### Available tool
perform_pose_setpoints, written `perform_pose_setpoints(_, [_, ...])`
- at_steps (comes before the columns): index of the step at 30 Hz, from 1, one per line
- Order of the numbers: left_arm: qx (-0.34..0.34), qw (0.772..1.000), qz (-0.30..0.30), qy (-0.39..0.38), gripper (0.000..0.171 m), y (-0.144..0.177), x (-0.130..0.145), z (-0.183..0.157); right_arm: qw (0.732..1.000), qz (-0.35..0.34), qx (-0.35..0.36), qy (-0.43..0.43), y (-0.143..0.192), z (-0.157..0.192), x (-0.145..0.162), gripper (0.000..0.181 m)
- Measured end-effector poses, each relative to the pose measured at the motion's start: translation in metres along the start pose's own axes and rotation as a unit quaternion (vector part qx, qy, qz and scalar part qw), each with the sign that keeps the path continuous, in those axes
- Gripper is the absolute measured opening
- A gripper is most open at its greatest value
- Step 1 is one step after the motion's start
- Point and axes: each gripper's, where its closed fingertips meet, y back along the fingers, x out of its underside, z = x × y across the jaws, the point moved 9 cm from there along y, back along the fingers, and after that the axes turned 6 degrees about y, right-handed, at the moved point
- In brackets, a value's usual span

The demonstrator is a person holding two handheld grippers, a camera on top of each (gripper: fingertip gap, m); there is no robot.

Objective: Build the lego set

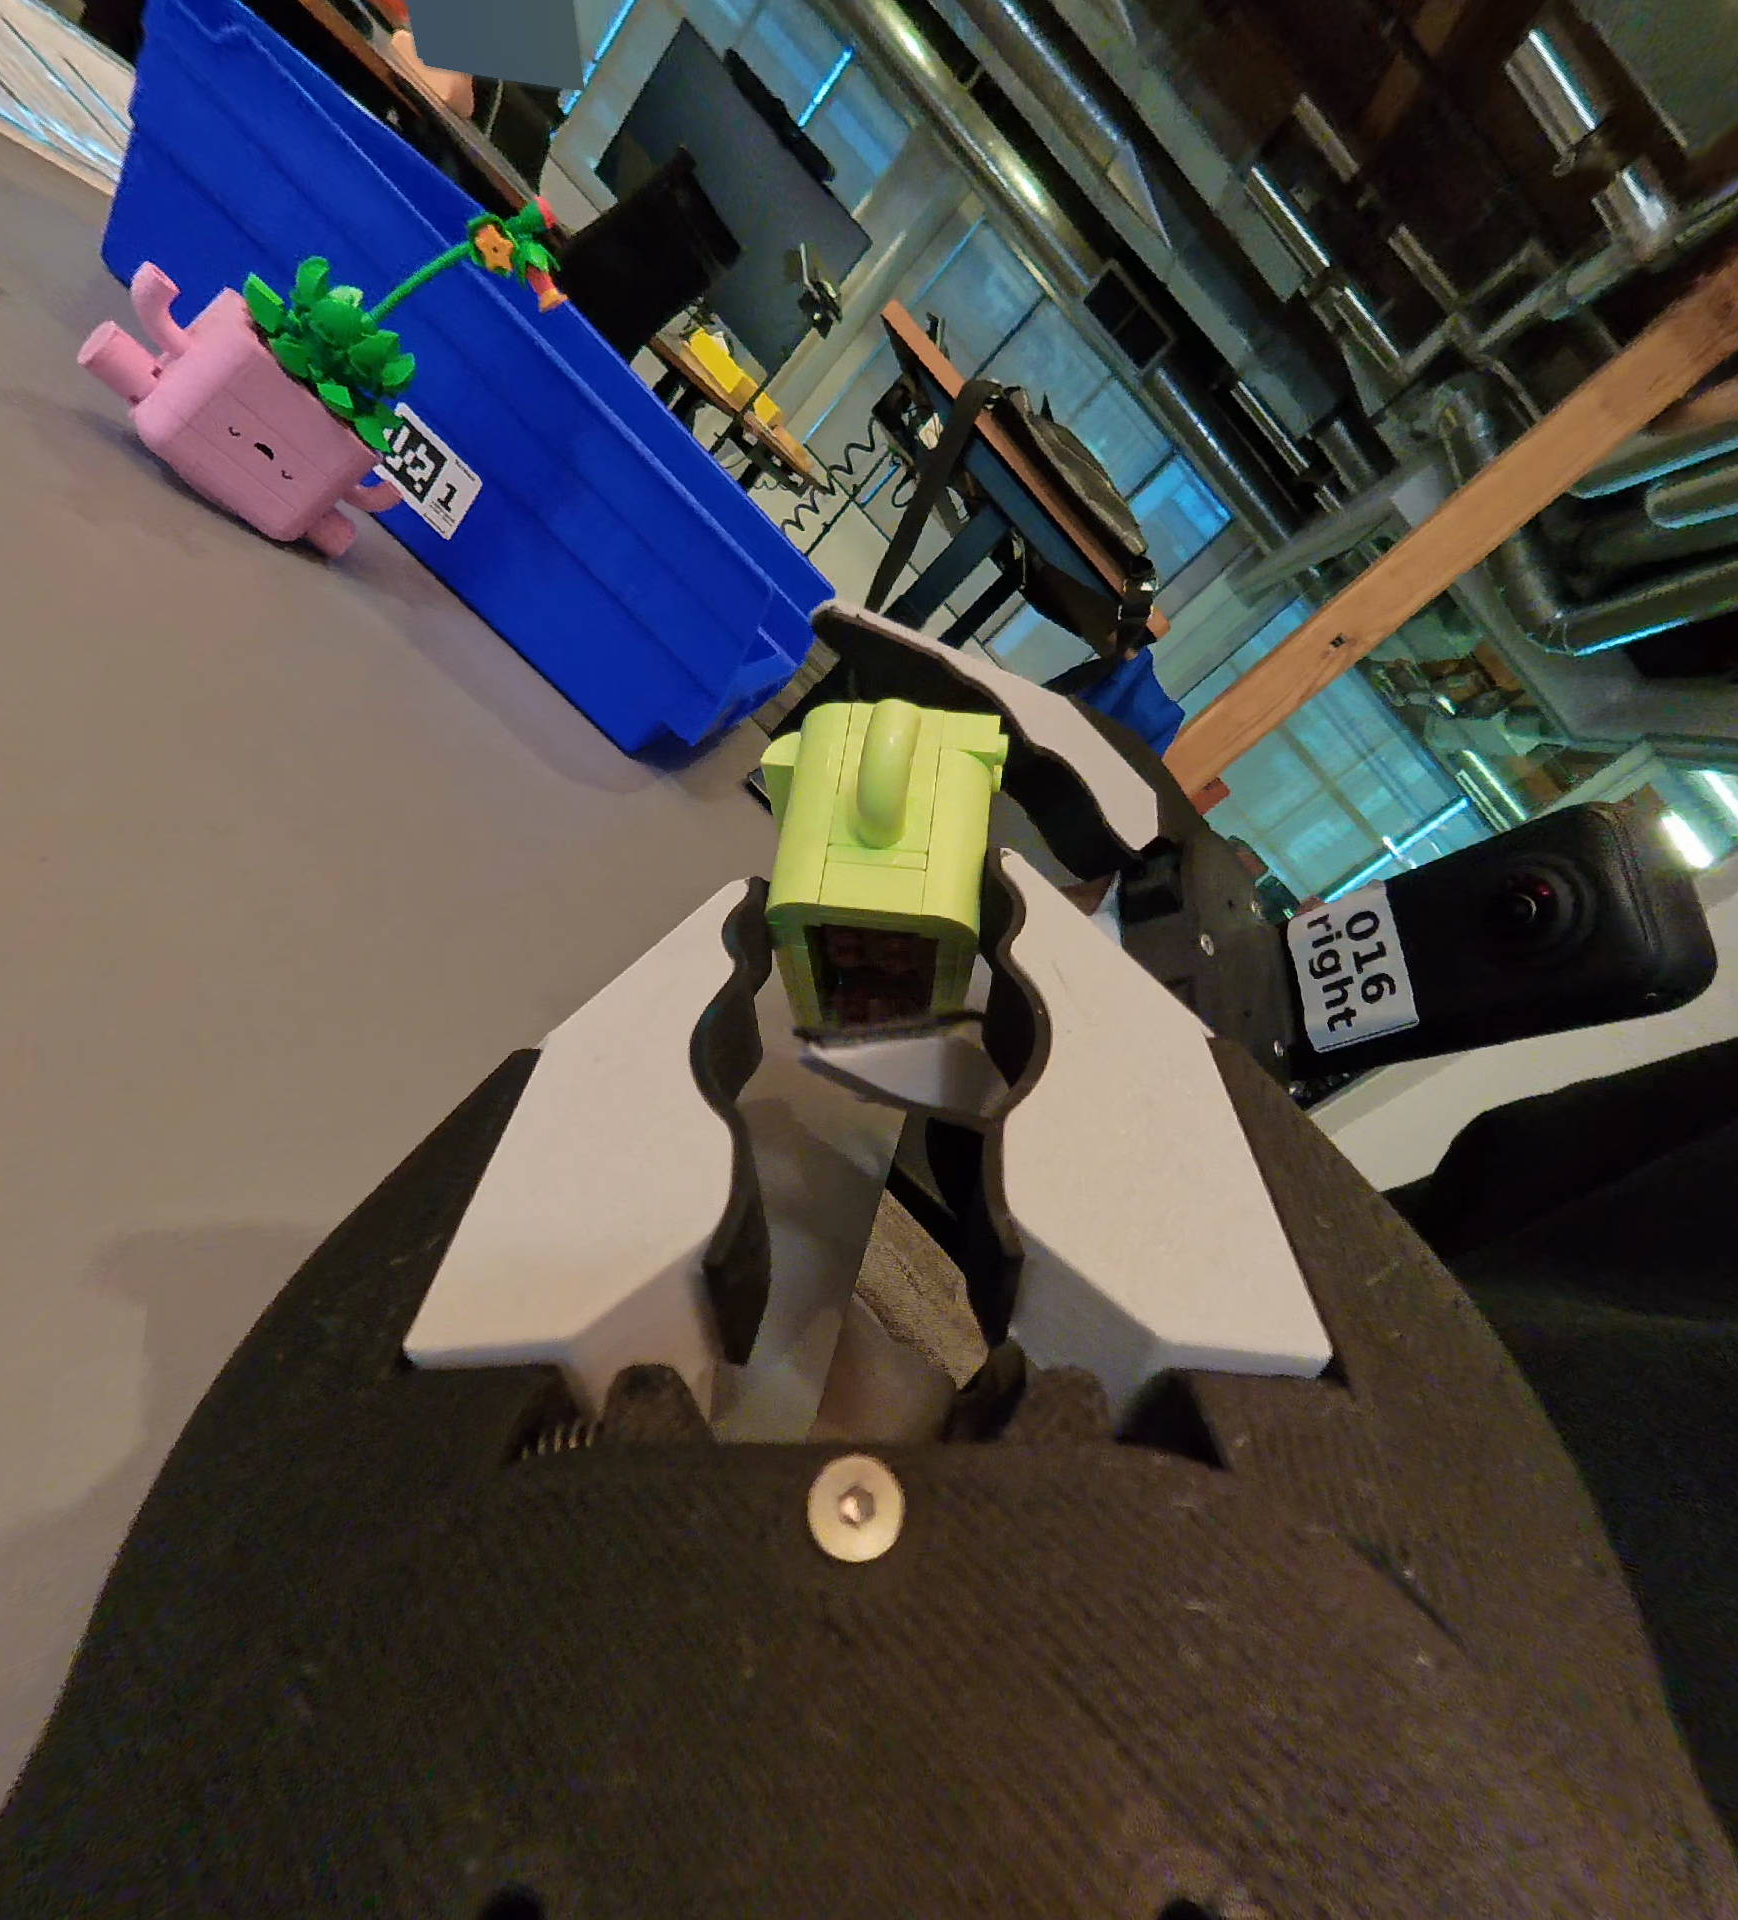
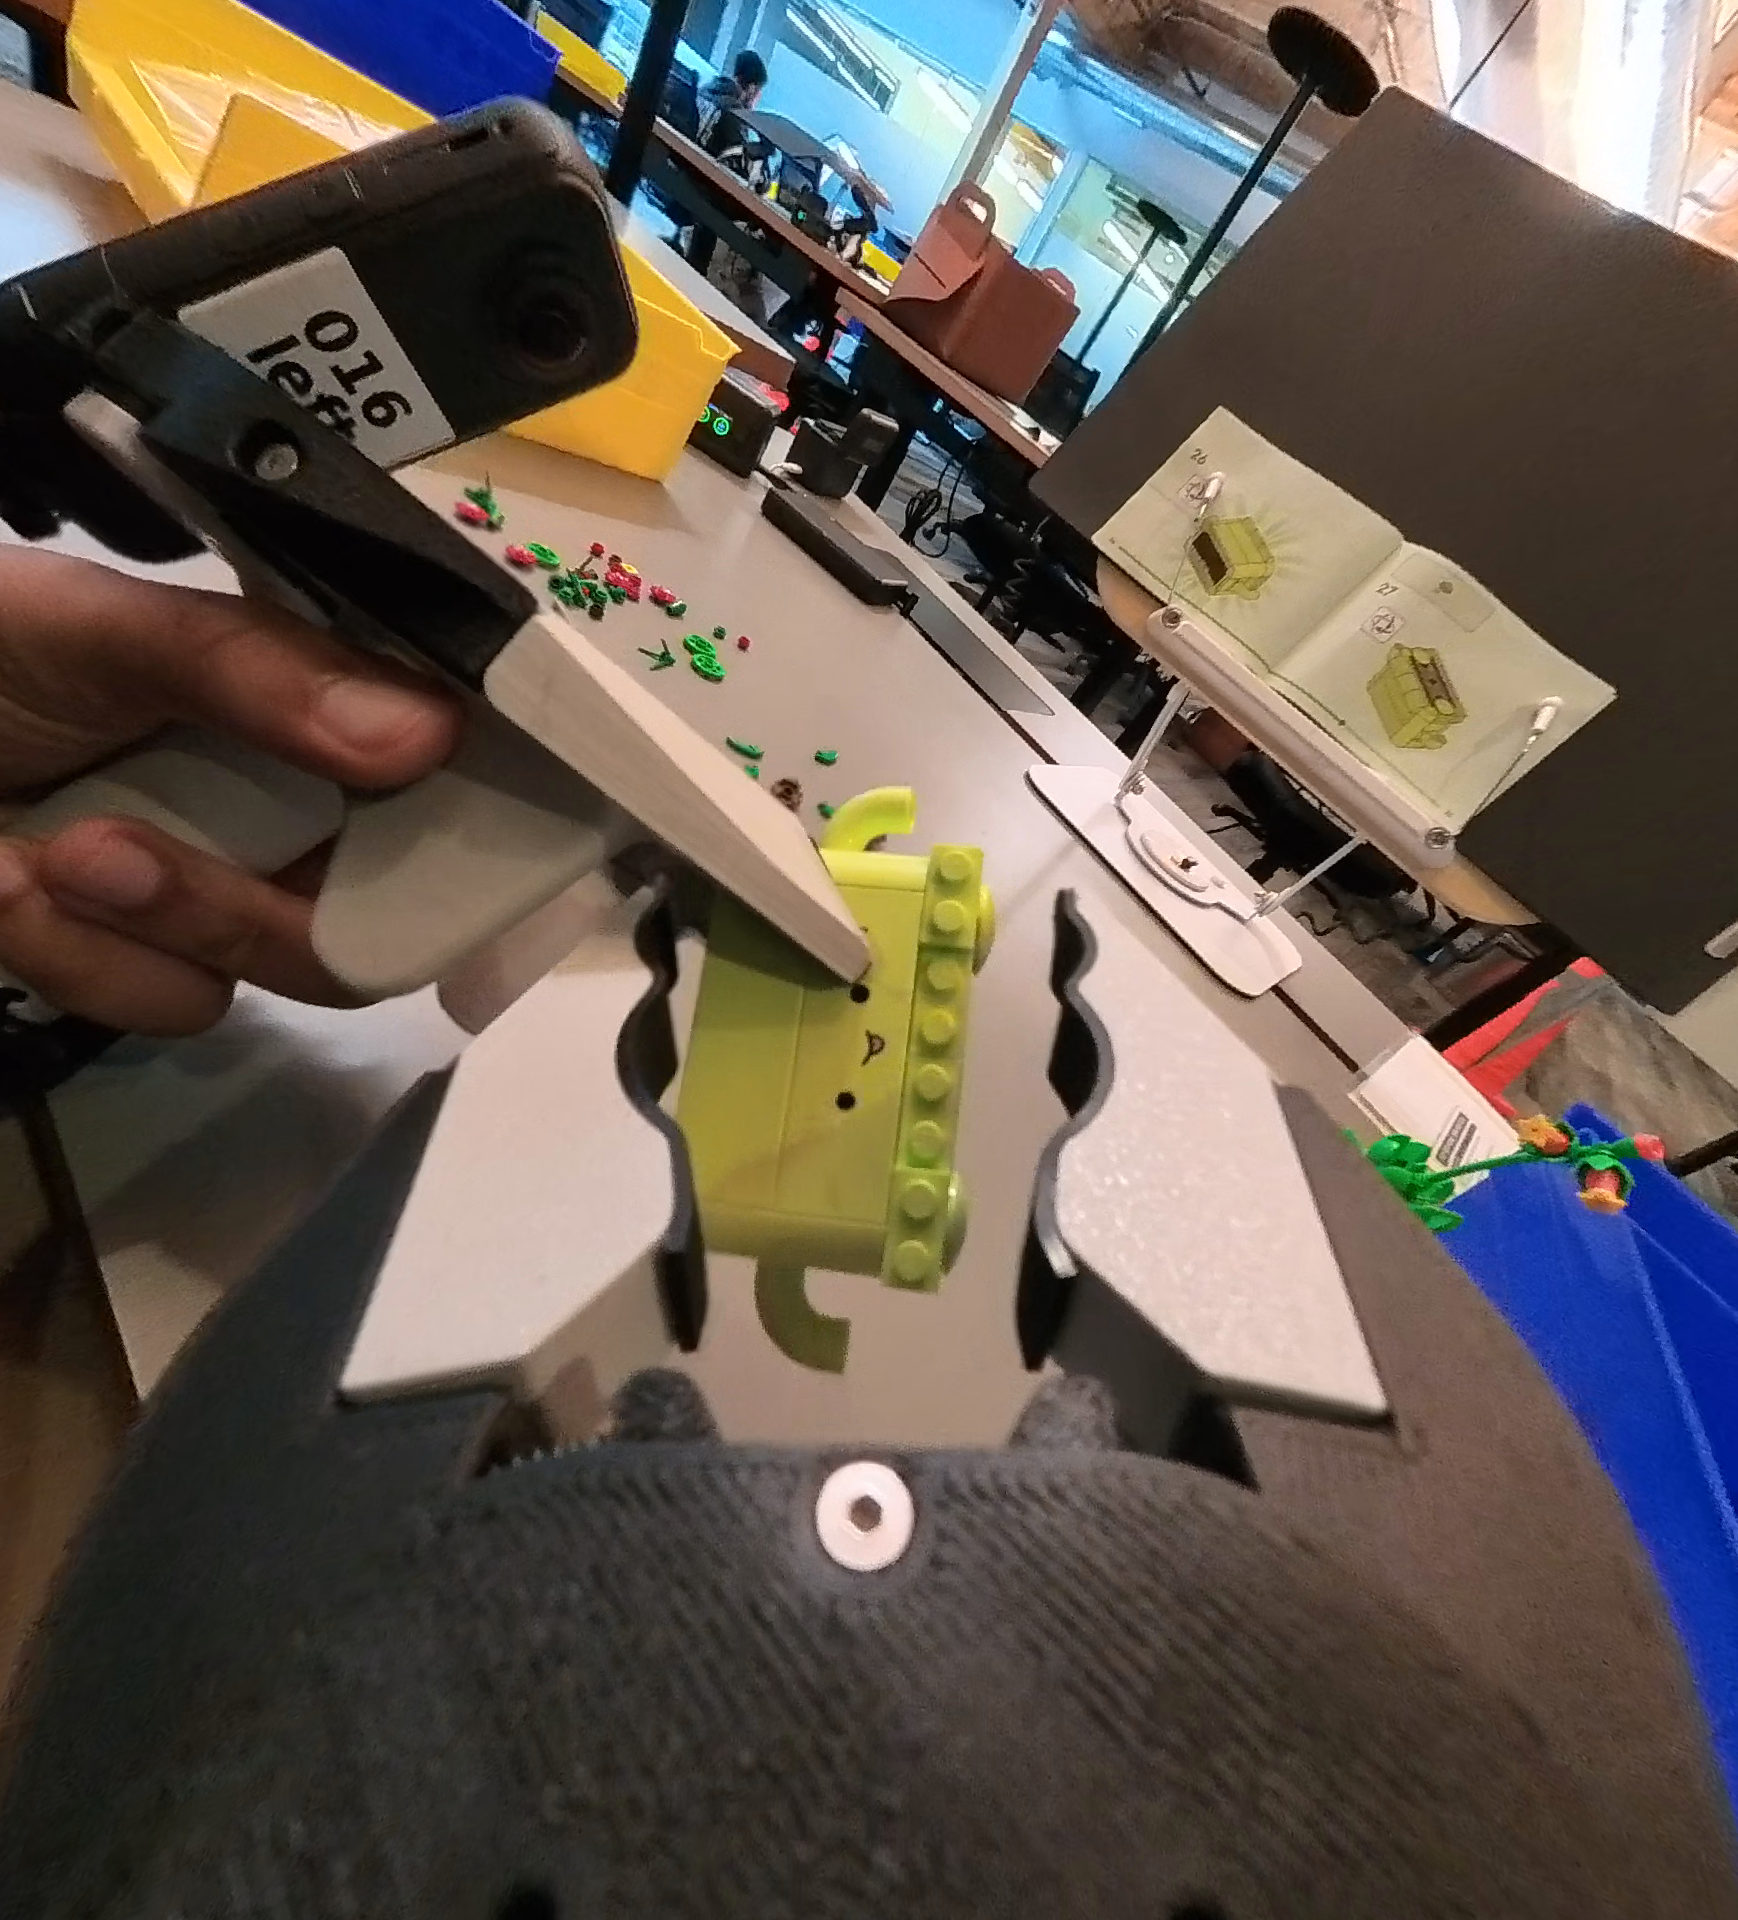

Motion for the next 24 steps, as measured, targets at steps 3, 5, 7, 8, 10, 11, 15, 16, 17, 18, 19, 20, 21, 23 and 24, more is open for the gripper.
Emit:
perform_pose_setpoints(3, [-0.003,1.0,-0.013,0.011,0.04,0.004,-0.005,0.005,0.999,-0.016,-0.018,-0.045,0.007,-0.005,0.001,0.082])
perform_pose_setpoints(5, [-0.001,1.0,-0.022,0.017,0.04,0.008,-0.009,0.009,0.993,-0.032,-0.026,-0.109,0.014,-0.014,0.005,0.083])
perform_pose_setpoints(7, [0.011,0.999,-0.032,0.016,0.04,0.011,-0.012,0.009,0.979,-0.05,-0.034,-0.193,0.022,-0.027,0.013,0.08])
perform_pose_setpoints(8, [0.02,0.999,-0.037,0.014,0.04,0.012,-0.013,0.009,0.968,-0.06,-0.044,-0.239,0.024,-0.032,0.018,0.076])
perform_pose_setpoints(10, [0.033,0.999,-0.042,0.008,0.04,0.013,-0.015,0.008,0.937,-0.082,-0.081,-0.329,0.027,-0.038,0.026,0.071])
perform_pose_setpoints(11, [0.038,0.998,-0.042,0.004,0.04,0.013,-0.015,0.007,0.919,-0.095,-0.107,-0.368,0.026,-0.038,0.029,0.07])
perform_pose_setpoints(15, [0.071,0.997,-0.037,-0.012,0.04,0.012,-0.013,0.002,0.856,-0.125,-0.194,-0.463,0.019,-0.034,0.035,0.067])
perform_pose_setpoints(16, [0.075,0.997,-0.032,-0.019,0.04,0.011,-0.012,0.001,0.848,-0.127,-0.211,-0.47,0.018,-0.032,0.035,0.064])
perform_pose_setpoints(17, [0.073,0.997,-0.023,-0.028,0.04,0.01,-0.011,0.0,0.842,-0.131,-0.226,-0.472,0.016,-0.03,0.035,0.057])
perform_pose_setpoints(18, [0.066,0.997,-0.017,-0.041,0.04,0.009,-0.01,0.0,0.841,-0.13,-0.235,-0.471,0.015,-0.029,0.036,0.044])
perform_pose_setpoints(19, [0.057,0.997,-0.017,-0.054,0.04,0.009,-0.009,-0.001,0.845,-0.123,-0.237,-0.464,0.015,-0.029,0.037,0.042])
perform_pose_setpoints(20, [0.047,0.997,-0.012,-0.064,0.04,0.009,-0.009,0.0,0.852,-0.114,-0.238,-0.452,0.014,-0.029,0.038,0.041])
perform_pose_setpoints(21, [0.034,0.997,0.0,-0.07,0.04,0.008,-0.009,0.001,0.86,-0.102,-0.236,-0.44,0.014,-0.03,0.04,0.04])
perform_pose_setpoints(23, [-0.019,0.997,0.032,-0.075,0.052,0.008,-0.01,0.01,0.876,-0.087,-0.193,-0.433,0.016,-0.038,0.047,0.0])
perform_pose_setpoints(24, [-0.042,0.994,0.055,-0.081,0.062,0.008,-0.01,0.015,0.875,-0.093,-0.172,-0.443,0.017,-0.045,0.05,0.0])
